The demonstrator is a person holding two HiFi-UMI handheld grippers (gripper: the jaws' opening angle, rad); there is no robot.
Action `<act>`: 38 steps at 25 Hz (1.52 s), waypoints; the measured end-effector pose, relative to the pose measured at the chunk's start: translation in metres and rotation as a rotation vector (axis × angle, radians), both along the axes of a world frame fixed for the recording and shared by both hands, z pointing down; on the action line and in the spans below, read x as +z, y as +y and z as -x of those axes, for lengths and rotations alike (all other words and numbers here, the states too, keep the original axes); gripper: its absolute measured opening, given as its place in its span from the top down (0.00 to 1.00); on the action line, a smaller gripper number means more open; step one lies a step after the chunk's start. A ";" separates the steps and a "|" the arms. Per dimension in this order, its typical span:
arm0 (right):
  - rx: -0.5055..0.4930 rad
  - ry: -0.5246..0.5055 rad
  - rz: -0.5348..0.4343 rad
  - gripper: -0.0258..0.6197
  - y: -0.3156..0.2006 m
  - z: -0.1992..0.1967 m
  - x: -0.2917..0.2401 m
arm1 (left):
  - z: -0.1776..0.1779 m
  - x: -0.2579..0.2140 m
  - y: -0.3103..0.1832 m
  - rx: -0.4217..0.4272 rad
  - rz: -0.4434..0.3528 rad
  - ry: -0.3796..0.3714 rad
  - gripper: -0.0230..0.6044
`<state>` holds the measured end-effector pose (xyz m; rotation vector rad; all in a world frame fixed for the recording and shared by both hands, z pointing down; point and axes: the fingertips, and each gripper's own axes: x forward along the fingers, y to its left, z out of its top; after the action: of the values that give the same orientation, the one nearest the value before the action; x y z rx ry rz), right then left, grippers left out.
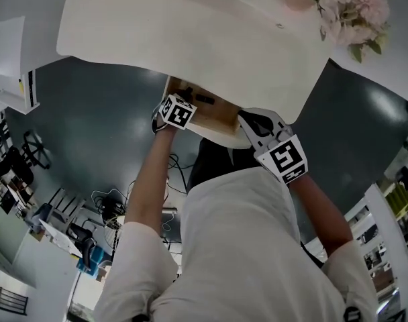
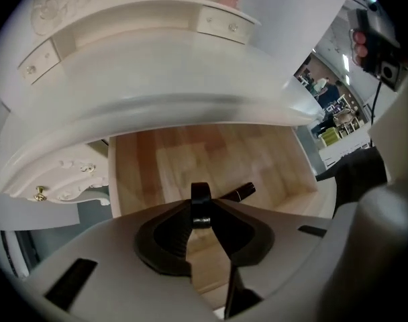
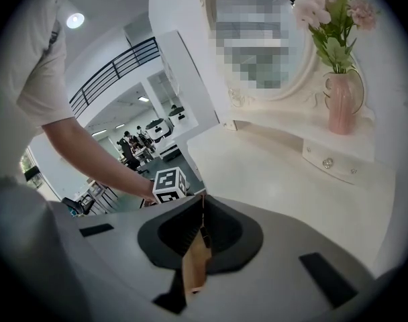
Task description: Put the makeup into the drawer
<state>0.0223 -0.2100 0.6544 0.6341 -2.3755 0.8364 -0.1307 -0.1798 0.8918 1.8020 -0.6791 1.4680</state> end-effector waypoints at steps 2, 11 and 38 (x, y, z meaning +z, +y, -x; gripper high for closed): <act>0.009 0.002 0.003 0.91 0.000 0.000 0.001 | 0.000 0.008 0.003 0.034 0.011 -0.017 0.81; 0.055 0.007 0.007 0.91 -0.009 -0.006 0.012 | 0.002 0.030 0.006 0.057 0.088 -0.081 0.81; 0.029 0.032 -0.119 0.91 0.016 0.031 -0.039 | 0.043 -0.083 0.001 -0.152 -0.198 0.030 0.74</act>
<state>-0.0092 -0.1943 0.6152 0.7257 -2.4058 0.6959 -0.1741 -0.1791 0.8088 1.8703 -0.9538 1.3087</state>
